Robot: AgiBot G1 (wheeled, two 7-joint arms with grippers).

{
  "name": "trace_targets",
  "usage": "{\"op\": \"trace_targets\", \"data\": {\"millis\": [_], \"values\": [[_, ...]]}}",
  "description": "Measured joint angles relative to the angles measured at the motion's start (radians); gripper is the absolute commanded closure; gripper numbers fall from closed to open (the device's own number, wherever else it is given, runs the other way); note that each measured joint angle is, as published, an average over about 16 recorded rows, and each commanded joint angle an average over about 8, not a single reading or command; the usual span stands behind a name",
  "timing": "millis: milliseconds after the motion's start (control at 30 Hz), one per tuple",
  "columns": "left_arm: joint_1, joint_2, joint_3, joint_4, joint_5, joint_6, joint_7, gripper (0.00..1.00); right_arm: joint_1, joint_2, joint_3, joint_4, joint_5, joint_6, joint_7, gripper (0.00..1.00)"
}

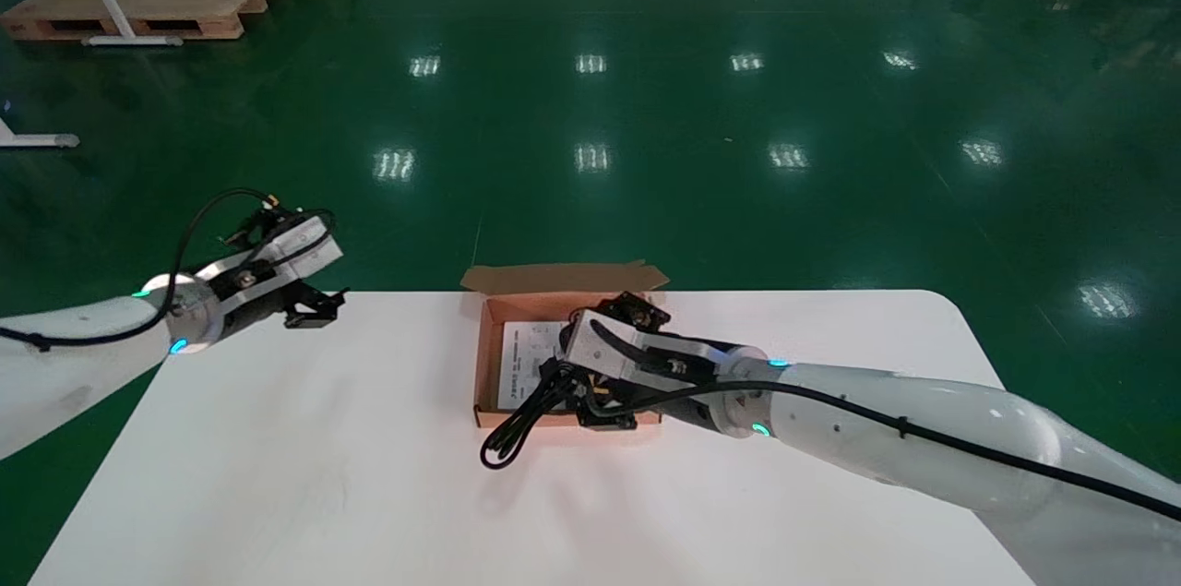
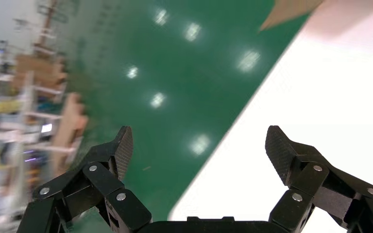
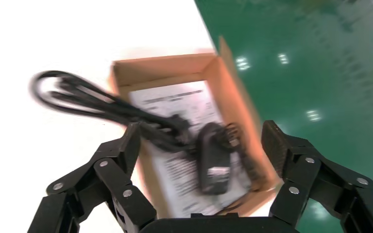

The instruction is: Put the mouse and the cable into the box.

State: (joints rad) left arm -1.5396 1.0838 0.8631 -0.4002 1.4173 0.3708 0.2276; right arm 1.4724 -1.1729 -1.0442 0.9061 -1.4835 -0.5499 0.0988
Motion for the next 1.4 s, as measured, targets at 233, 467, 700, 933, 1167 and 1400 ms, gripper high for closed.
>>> {"op": "trace_targets", "data": {"millis": [233,467,700,933,1167,1400], "values": [[0.065,-0.066,-0.081,-0.123,-0.096,0.157,-0.058,0.0,-0.063,0.088,0.12,0.059,0.118,-0.149,0.014,0.0],[0.13,-0.132,-0.163,-0.247,-0.192,0.314,-0.116,0.0,-0.125,0.177,0.241,0.119,0.237,-0.298,0.028,0.0],[0.195,-0.198,-0.244,-0.37,-0.287,0.471,-0.174,0.0,-0.188,0.265,0.36,0.178,0.355,-0.446,0.042,0.0],[0.26,-0.264,-0.326,-0.493,-0.383,0.628,-0.232,0.0,-0.25,0.353,0.481,0.238,0.473,-0.594,0.056,0.0],[0.325,-0.33,-0.407,-0.617,-0.479,0.785,-0.29,0.0,-0.313,0.442,0.601,0.297,0.592,-0.743,0.07,0.0],[0.389,-0.396,-0.489,-0.74,-0.575,0.942,-0.348,0.0,-0.367,0.518,0.705,0.349,0.694,-0.872,0.082,0.0]]}}
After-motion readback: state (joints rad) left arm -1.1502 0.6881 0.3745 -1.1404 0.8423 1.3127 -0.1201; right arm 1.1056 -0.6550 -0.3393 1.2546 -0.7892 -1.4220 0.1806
